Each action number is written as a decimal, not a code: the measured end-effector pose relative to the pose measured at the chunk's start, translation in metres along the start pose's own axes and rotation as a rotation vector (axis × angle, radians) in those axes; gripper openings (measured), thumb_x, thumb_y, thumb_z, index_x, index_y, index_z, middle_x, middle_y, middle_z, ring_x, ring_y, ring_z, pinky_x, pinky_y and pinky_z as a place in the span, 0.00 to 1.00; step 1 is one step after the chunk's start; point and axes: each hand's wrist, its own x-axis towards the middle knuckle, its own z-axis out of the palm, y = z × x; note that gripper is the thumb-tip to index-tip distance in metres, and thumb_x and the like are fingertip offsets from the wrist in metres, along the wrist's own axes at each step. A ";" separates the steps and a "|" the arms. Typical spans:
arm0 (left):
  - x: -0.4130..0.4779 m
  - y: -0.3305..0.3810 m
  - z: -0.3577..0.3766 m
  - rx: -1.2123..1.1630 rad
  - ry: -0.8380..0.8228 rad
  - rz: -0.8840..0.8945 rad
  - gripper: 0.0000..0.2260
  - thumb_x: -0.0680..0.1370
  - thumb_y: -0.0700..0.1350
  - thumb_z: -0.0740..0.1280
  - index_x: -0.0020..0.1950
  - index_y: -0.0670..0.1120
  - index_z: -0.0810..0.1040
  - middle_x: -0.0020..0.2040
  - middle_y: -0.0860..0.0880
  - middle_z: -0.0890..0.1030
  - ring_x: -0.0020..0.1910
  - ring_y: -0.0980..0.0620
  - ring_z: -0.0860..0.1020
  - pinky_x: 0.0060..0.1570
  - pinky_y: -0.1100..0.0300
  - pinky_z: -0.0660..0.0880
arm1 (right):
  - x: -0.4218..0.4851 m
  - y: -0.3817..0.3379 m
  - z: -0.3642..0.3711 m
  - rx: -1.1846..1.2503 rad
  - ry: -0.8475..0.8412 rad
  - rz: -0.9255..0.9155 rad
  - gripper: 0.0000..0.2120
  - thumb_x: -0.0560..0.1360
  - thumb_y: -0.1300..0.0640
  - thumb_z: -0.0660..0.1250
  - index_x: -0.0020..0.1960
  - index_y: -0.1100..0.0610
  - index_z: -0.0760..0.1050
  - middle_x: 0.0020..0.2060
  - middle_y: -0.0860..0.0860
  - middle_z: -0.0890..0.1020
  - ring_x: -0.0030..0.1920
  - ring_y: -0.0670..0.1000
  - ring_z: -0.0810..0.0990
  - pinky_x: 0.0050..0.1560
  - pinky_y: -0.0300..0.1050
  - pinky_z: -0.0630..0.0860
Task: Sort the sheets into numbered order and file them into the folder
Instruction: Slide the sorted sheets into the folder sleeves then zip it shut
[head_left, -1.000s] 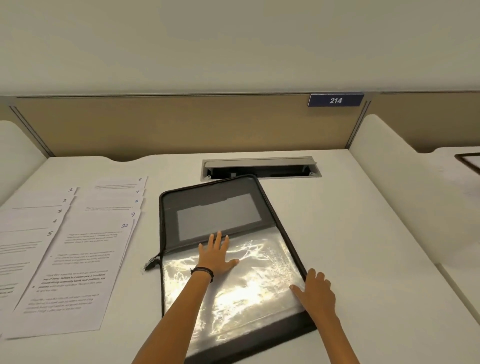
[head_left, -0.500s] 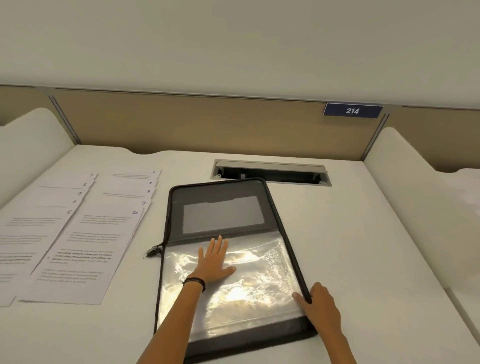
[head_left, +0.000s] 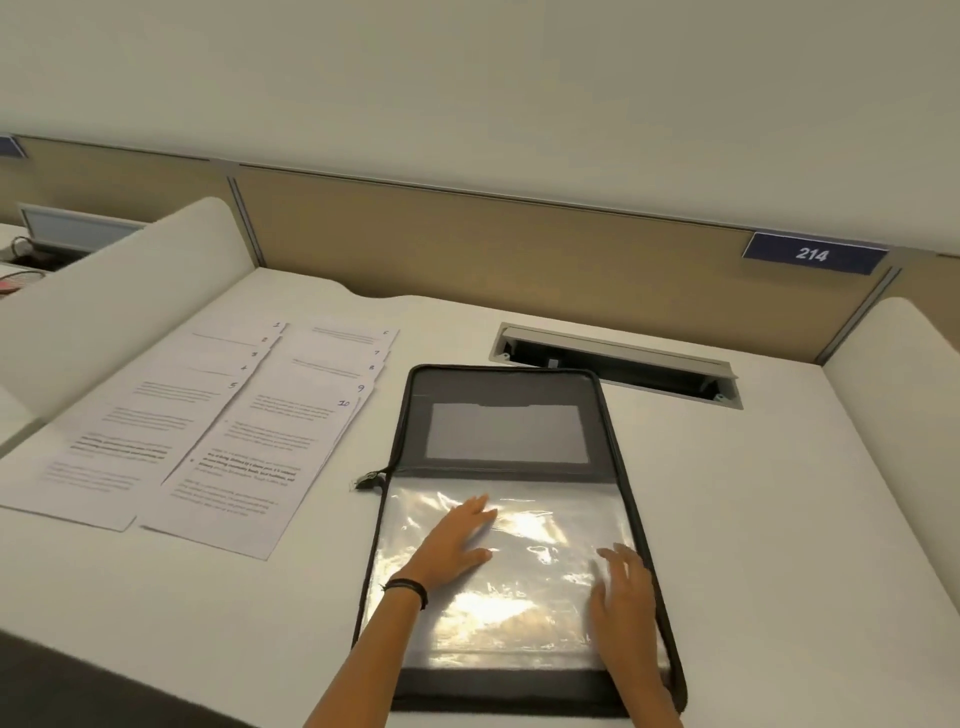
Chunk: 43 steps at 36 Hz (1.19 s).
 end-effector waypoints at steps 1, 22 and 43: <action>0.000 0.000 -0.001 -0.013 -0.007 0.001 0.28 0.79 0.49 0.65 0.76 0.51 0.58 0.77 0.54 0.52 0.77 0.55 0.49 0.71 0.64 0.46 | 0.001 -0.005 0.003 -0.007 0.007 -0.017 0.15 0.73 0.68 0.67 0.59 0.59 0.76 0.62 0.57 0.75 0.62 0.57 0.74 0.62 0.46 0.68; -0.024 -0.064 -0.095 -0.322 0.159 0.021 0.12 0.81 0.47 0.62 0.64 0.50 0.77 0.58 0.57 0.78 0.54 0.68 0.75 0.57 0.70 0.72 | 0.026 -0.145 0.097 0.137 -0.250 -0.050 0.20 0.77 0.69 0.57 0.67 0.57 0.71 0.70 0.53 0.68 0.72 0.52 0.63 0.72 0.46 0.58; -0.039 -0.259 -0.219 0.120 0.705 -0.169 0.19 0.80 0.51 0.57 0.67 0.47 0.74 0.75 0.42 0.60 0.75 0.46 0.54 0.72 0.44 0.53 | 0.091 -0.286 0.206 0.416 -0.240 -0.110 0.15 0.77 0.68 0.61 0.61 0.56 0.73 0.63 0.51 0.72 0.65 0.49 0.69 0.66 0.38 0.64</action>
